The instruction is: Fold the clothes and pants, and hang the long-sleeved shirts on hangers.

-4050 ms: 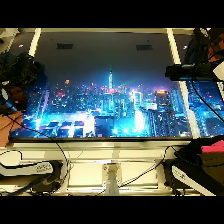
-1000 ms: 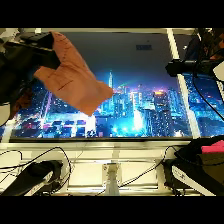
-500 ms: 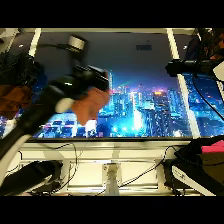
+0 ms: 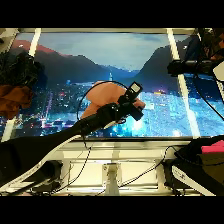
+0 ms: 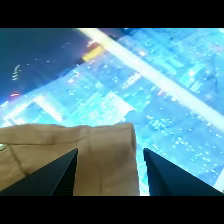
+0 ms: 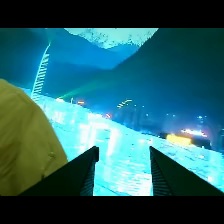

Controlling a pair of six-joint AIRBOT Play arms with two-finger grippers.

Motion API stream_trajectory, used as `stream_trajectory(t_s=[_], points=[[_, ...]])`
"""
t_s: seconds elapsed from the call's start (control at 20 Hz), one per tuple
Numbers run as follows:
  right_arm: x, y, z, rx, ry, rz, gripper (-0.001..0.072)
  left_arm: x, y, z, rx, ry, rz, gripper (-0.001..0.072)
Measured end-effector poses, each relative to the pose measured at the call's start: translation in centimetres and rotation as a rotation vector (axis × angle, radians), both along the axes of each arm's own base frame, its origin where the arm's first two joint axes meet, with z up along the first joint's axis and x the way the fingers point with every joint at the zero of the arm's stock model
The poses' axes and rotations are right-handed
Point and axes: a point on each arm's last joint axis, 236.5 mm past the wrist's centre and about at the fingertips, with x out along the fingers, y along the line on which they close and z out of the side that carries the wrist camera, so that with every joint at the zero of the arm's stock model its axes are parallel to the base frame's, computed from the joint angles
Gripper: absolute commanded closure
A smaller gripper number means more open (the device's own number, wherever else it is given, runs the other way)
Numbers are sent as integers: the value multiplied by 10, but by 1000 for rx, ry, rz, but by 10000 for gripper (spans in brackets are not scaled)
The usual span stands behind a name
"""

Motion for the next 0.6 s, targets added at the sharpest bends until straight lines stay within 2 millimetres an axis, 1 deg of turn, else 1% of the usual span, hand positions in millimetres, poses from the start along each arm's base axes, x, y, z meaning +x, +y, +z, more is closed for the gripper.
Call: stream_trajectory(t_s=[0.1,0.2,0.3,0.35,0.45,0.5,0.55,0.6], points=[[0,-1,-1,-7,3,-1,327,1,1,10,-19,-12,2,227],[-2,-4,-3,-22,11,-4,327,9,7,31,-55,-37,20,227],[-4,-6,-6,-37,27,-1,328,22,22,59,-95,-67,54,227],[-8,-7,-9,-45,44,6,328,30,32,73,-114,-82,77,227],[-16,-8,-17,-60,88,15,328,51,65,98,-128,-100,146,228],[-20,-9,-23,-67,116,19,328,62,84,106,-123,-100,187,228],[-26,-9,-31,-70,150,23,328,73,106,112,-112,-96,233,229],[-32,-9,-40,-73,184,26,329,85,132,117,-94,-87,287,230]])
